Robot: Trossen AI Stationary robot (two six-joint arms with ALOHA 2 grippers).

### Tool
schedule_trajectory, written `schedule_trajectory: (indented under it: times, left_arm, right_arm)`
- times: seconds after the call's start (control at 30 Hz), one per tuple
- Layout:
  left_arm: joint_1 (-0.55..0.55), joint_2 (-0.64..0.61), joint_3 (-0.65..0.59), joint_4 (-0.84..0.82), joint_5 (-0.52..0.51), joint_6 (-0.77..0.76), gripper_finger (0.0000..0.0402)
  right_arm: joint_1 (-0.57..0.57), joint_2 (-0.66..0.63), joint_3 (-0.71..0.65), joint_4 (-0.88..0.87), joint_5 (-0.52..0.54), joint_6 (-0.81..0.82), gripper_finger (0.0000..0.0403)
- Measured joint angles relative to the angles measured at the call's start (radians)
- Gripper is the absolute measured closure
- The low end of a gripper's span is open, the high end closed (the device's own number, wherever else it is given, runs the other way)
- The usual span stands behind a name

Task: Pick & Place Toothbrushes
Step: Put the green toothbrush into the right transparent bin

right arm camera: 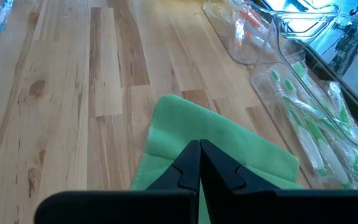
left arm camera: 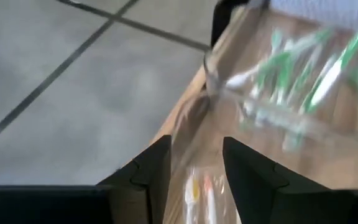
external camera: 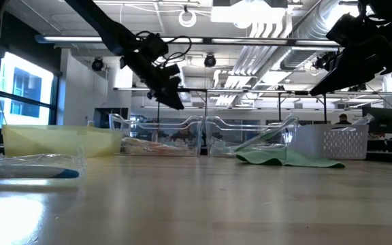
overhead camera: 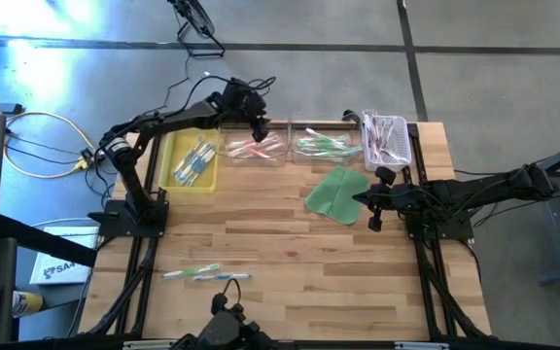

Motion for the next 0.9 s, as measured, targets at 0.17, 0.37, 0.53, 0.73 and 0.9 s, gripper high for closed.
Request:
schedule_trajectory:
  times: [0.17, 0.37, 0.53, 0.73, 0.9]
  left_arm:
    - [-0.016, -0.001, 0.050, -0.047, 0.117, -0.024, 0.0259]
    - [-0.119, -0.018, 0.051, -0.154, 0.176, 0.053, 0.0258]
    - [-0.235, -0.043, 0.050, -0.255, 0.084, 0.126, 0.0258]
    - [-0.348, -0.118, 0.051, -0.346, 0.034, 0.142, 0.0258]
    - [-0.467, -0.170, 0.051, -0.419, -0.004, 0.161, 0.0258]
  right_arm:
    - [0.000, 0.000, 0.000, 0.000, 0.000, 0.000, 0.0401]
    - [0.000, 0.000, 0.000, -0.001, 0.000, 0.000, 0.0401]
    - [0.000, 0.000, 0.000, -0.001, 0.000, 0.000, 0.0401]
    - [0.000, 0.000, 0.000, -0.001, 0.000, 0.000, 0.0401]
    - [0.000, 0.000, 0.000, -0.001, 0.000, 0.000, 0.0401]
